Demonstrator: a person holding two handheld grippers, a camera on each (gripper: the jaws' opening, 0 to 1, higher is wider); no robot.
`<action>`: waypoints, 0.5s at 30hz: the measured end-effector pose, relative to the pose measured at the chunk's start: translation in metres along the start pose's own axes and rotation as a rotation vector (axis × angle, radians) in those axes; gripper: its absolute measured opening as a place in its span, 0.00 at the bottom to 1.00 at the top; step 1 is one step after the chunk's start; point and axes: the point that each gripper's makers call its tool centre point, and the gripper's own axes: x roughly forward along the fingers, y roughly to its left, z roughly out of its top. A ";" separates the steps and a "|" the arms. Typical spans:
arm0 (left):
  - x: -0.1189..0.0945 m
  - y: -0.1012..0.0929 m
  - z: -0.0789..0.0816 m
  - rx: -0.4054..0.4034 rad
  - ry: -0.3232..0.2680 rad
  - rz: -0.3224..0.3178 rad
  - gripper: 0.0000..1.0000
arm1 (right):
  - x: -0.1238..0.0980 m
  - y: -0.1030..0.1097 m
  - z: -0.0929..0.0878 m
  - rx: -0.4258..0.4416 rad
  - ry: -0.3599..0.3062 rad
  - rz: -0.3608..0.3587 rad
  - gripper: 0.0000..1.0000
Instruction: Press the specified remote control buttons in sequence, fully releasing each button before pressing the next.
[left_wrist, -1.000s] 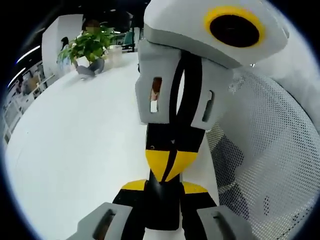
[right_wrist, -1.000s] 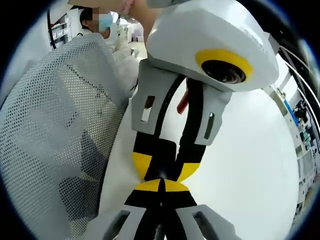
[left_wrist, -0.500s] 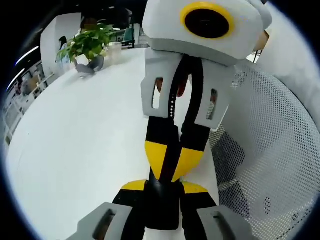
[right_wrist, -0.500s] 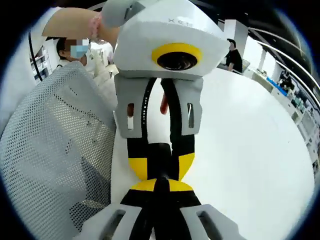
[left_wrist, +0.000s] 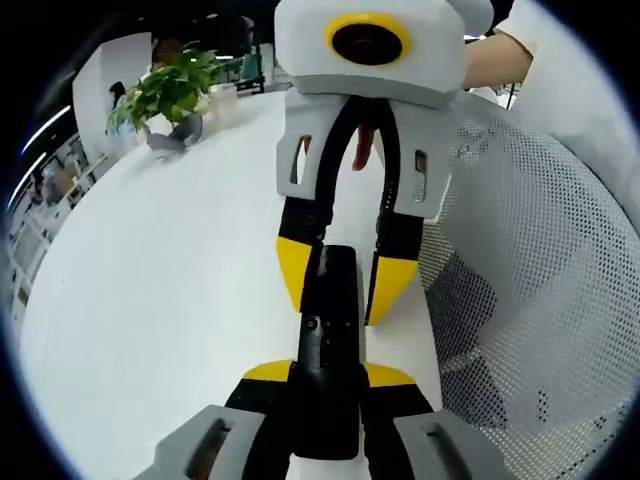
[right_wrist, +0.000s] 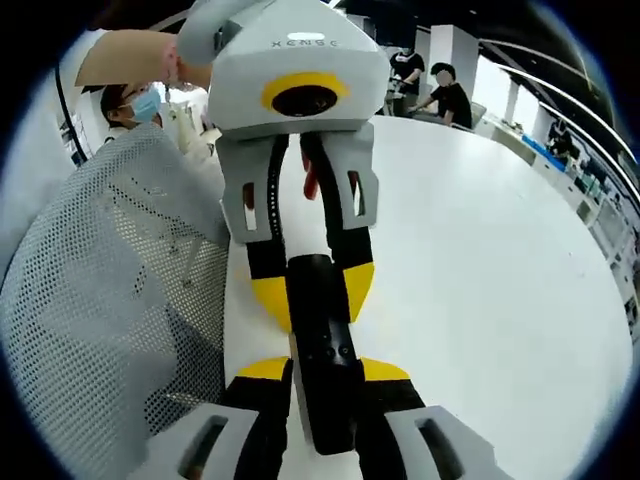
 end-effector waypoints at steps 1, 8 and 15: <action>0.000 0.000 0.000 -0.001 0.000 0.002 0.24 | 0.000 -0.001 -0.001 0.005 0.003 -0.001 0.25; 0.000 0.000 0.000 -0.001 0.002 0.014 0.24 | -0.008 -0.005 -0.017 0.025 0.030 -0.019 0.23; 0.000 -0.001 0.001 -0.030 -0.010 0.034 0.24 | -0.009 -0.004 -0.017 0.035 0.023 -0.011 0.23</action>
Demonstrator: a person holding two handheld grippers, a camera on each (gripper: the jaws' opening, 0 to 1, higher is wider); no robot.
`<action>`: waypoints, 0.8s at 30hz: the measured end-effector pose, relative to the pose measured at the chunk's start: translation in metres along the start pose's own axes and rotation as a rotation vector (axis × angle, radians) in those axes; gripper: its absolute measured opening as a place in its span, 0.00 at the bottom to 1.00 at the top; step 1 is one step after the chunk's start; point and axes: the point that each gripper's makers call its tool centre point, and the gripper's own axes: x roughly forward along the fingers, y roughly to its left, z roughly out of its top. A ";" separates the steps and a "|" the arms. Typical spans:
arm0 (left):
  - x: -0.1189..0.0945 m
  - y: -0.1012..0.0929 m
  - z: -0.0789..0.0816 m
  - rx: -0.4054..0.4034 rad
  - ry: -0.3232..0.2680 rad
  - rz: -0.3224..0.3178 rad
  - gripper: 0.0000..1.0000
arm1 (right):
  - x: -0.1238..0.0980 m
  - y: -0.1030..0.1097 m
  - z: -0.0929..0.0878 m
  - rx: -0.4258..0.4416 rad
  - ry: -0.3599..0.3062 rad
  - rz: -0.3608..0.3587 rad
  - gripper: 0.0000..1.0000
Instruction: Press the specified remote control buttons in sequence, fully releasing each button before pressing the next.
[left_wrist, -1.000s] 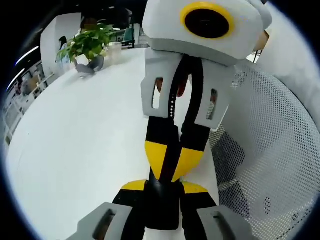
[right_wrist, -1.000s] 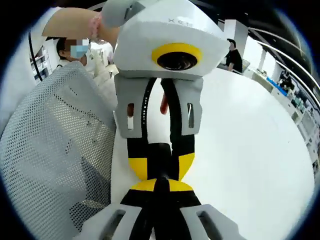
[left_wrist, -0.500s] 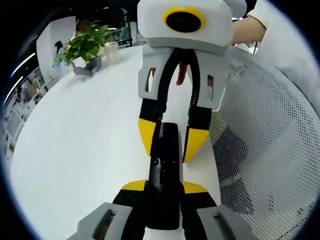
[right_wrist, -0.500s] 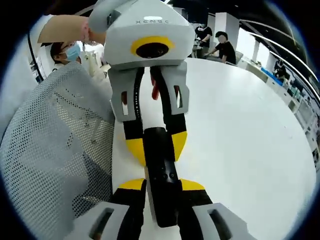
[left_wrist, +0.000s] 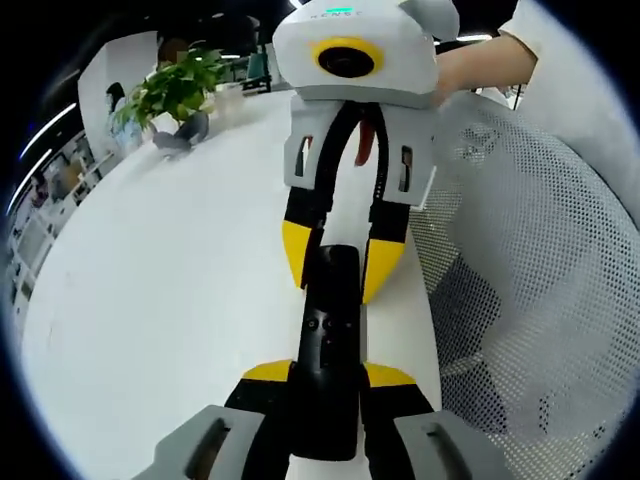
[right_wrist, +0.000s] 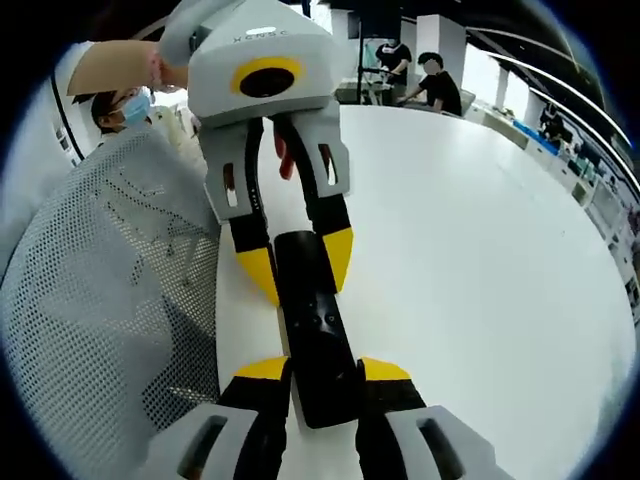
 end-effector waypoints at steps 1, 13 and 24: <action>0.000 0.000 0.000 0.000 -0.002 0.002 0.24 | 0.000 0.001 0.000 -0.016 0.007 0.001 0.23; -0.010 0.006 0.014 -0.137 -0.096 0.147 0.27 | 0.001 -0.001 -0.001 -0.011 0.014 0.005 0.22; -0.091 0.040 0.064 -0.267 -0.456 0.380 0.49 | 0.001 -0.002 0.000 0.001 0.014 0.010 0.23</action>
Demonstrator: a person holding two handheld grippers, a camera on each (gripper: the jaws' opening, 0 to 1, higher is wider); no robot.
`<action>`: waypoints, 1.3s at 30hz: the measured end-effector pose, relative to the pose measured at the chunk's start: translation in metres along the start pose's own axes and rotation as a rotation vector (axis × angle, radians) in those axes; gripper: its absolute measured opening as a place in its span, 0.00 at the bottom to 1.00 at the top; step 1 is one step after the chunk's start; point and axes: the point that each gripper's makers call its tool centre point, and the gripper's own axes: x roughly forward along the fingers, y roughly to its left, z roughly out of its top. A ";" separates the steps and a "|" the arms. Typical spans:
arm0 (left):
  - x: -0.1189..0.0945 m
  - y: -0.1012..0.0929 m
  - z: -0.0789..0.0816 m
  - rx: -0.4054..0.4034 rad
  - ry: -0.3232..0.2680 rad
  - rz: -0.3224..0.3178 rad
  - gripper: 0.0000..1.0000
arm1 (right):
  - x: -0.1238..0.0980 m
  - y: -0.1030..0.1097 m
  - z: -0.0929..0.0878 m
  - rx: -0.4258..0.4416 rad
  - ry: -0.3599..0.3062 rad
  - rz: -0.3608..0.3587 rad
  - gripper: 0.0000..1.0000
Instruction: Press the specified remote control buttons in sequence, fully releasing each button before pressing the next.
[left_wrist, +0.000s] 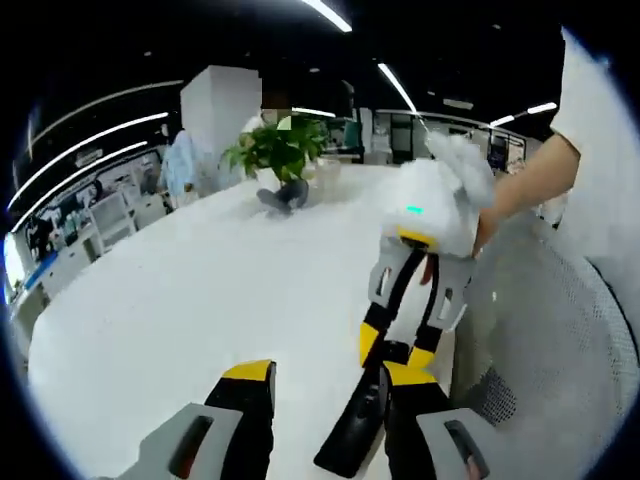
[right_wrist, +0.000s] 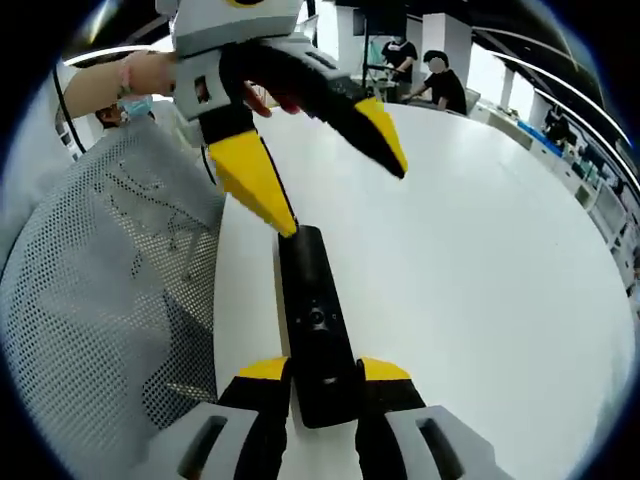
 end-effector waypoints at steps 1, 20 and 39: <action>-0.003 0.003 0.006 -0.004 -0.029 0.020 0.52 | 0.000 0.000 0.000 0.000 0.000 0.000 0.23; -0.057 0.030 0.060 -0.012 -0.277 0.344 1.00 | 0.002 -0.001 -0.002 0.001 0.011 0.008 0.23; -0.066 0.038 0.044 -0.093 -0.273 0.372 1.00 | -0.002 -0.038 -0.004 -0.047 0.087 0.001 0.23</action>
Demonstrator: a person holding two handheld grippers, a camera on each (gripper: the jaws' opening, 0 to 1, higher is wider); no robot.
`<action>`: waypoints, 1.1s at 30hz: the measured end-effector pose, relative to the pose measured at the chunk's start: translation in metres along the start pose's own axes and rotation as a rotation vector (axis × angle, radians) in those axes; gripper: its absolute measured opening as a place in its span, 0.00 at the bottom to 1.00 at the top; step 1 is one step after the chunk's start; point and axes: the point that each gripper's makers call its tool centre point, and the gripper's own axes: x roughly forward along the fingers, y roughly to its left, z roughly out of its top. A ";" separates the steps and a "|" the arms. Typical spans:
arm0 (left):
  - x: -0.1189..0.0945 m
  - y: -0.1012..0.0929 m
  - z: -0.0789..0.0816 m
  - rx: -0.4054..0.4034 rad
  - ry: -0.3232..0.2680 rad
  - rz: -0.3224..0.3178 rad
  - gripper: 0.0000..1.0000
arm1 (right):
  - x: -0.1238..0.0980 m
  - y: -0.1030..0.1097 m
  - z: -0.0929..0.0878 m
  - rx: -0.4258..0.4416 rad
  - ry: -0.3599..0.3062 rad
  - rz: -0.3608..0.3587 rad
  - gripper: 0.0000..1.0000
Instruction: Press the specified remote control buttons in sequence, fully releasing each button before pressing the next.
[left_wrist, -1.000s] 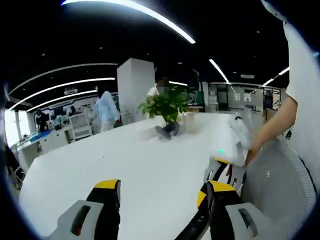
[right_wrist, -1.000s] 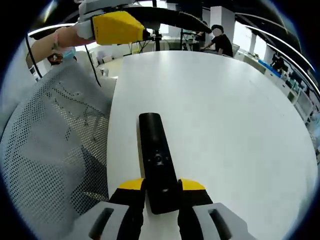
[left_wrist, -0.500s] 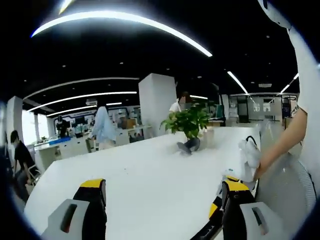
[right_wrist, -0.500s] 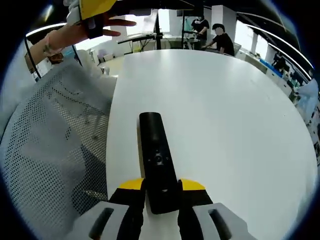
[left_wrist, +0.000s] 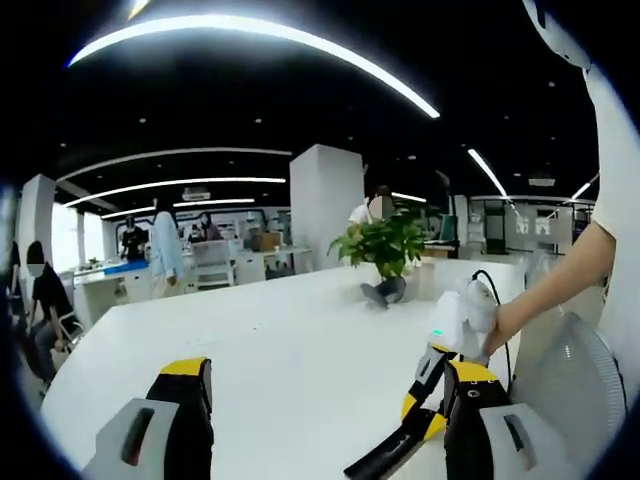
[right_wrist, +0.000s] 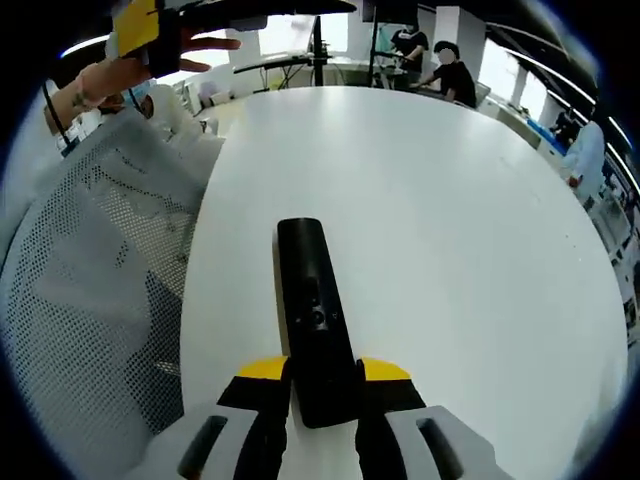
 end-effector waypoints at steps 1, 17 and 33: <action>0.000 0.000 0.000 -0.001 0.001 0.001 1.00 | 0.000 -0.002 0.000 0.005 0.000 0.000 0.23; -0.003 0.005 -0.008 -0.020 0.021 0.023 1.00 | -0.004 -0.049 -0.004 -0.024 0.054 -0.004 0.23; -0.007 0.008 -0.019 -0.030 0.044 0.029 1.00 | -0.007 -0.095 -0.009 -0.062 0.116 -0.018 0.23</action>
